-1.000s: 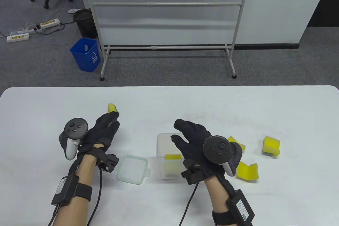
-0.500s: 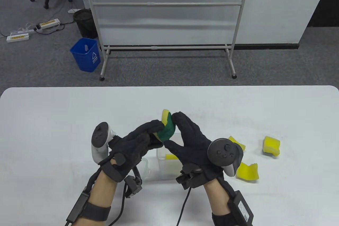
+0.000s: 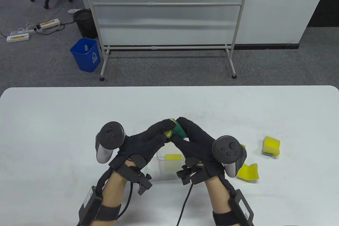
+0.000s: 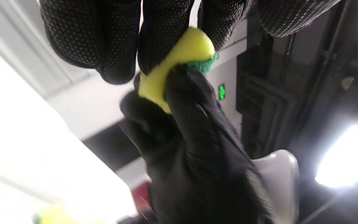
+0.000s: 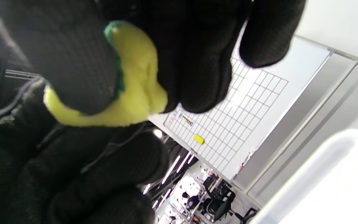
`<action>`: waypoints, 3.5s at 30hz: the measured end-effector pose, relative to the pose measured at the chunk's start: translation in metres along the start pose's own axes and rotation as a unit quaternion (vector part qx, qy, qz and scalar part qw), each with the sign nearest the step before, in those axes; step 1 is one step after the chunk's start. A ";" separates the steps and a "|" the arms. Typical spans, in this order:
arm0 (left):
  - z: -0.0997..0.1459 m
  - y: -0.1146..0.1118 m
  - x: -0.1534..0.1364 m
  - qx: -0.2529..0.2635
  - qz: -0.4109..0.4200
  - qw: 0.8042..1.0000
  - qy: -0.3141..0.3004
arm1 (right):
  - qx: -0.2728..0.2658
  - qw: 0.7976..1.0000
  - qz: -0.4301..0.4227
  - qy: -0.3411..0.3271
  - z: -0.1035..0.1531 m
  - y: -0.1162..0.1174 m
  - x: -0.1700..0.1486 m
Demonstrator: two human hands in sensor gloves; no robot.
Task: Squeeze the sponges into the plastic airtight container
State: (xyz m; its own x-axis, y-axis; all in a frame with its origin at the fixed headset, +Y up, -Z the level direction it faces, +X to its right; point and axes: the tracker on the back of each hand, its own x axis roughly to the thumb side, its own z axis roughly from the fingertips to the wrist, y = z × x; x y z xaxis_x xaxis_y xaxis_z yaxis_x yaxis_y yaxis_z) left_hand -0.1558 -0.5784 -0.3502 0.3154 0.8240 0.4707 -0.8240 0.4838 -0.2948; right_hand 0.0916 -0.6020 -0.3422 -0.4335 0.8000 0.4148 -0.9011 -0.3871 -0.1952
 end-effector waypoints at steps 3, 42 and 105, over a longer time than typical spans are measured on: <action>0.006 0.009 0.004 0.061 -0.084 0.995 0.013 | -0.017 1.000 0.018 -0.002 0.000 0.000 0.000; -0.012 -0.019 -0.052 -0.094 -0.198 0.973 0.066 | 0.036 0.975 0.218 -0.026 0.001 0.015 0.002; -0.016 -0.029 -0.061 -0.148 -0.219 0.960 0.089 | 0.327 0.801 0.447 0.226 0.010 0.059 -0.130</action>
State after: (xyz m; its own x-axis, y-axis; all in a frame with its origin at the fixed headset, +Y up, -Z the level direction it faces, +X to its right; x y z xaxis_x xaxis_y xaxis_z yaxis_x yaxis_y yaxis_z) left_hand -0.1437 -0.6381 -0.3832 0.6989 0.5462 0.4617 -0.4312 0.8369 -0.3372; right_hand 0.0945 -0.7335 -0.3987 -0.9952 0.0951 -0.0248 -0.0979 -0.9373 0.3344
